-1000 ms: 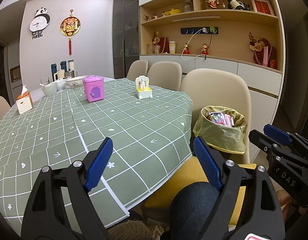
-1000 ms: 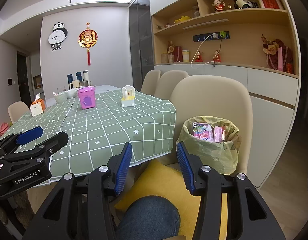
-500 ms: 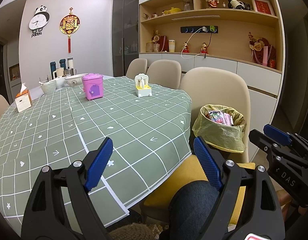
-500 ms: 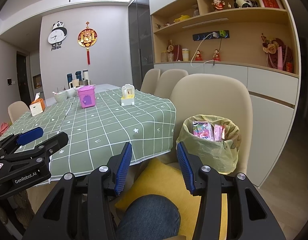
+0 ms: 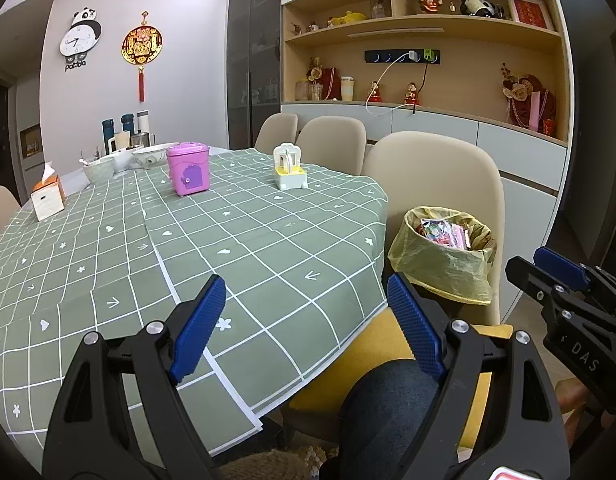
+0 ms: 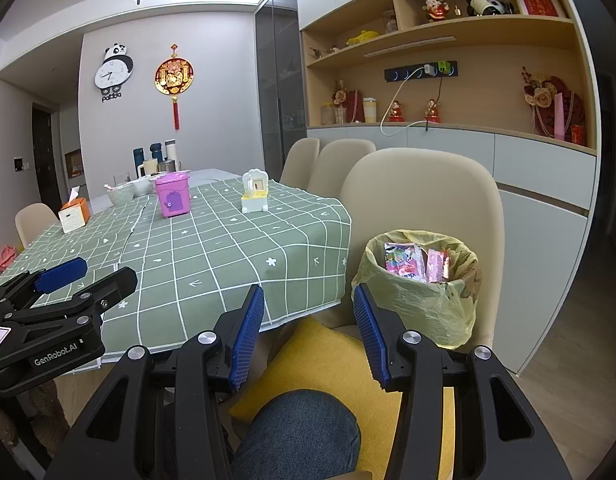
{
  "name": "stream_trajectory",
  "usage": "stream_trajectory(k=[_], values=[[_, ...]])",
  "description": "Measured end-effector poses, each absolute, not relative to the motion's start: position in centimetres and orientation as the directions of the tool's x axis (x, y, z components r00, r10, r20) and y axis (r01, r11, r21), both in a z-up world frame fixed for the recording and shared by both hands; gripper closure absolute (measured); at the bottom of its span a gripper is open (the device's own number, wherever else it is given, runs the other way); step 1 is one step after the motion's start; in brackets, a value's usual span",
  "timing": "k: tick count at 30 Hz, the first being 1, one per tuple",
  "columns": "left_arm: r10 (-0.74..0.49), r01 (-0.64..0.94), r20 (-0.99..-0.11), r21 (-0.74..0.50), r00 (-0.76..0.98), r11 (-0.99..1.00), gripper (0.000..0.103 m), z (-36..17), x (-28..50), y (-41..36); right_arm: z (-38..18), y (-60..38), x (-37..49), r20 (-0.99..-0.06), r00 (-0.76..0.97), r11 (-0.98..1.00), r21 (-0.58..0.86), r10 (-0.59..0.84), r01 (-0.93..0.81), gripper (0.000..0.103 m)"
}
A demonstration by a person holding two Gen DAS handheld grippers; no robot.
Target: Collect trash
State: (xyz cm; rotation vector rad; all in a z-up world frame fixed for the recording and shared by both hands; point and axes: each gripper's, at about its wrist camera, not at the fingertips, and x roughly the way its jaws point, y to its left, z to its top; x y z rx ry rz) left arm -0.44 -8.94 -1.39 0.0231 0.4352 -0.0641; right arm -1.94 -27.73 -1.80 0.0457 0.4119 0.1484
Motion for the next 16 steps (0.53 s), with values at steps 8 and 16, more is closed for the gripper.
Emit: stream_trajectory(k=[8,16], values=[[-0.072,0.076,-0.456,-0.008,0.887,0.997,0.024,-2.1,0.4,-8.4,-2.1,-27.2,-1.1,-0.42,0.896,0.99,0.06,0.143,-0.13,0.059],[0.039,-0.102,-0.57,-0.08,0.821,0.992,0.021,-0.1,5.7,2.0,-0.7,-20.9,5.9,-0.495,0.825,0.95,0.001,0.273,-0.314,0.051]])
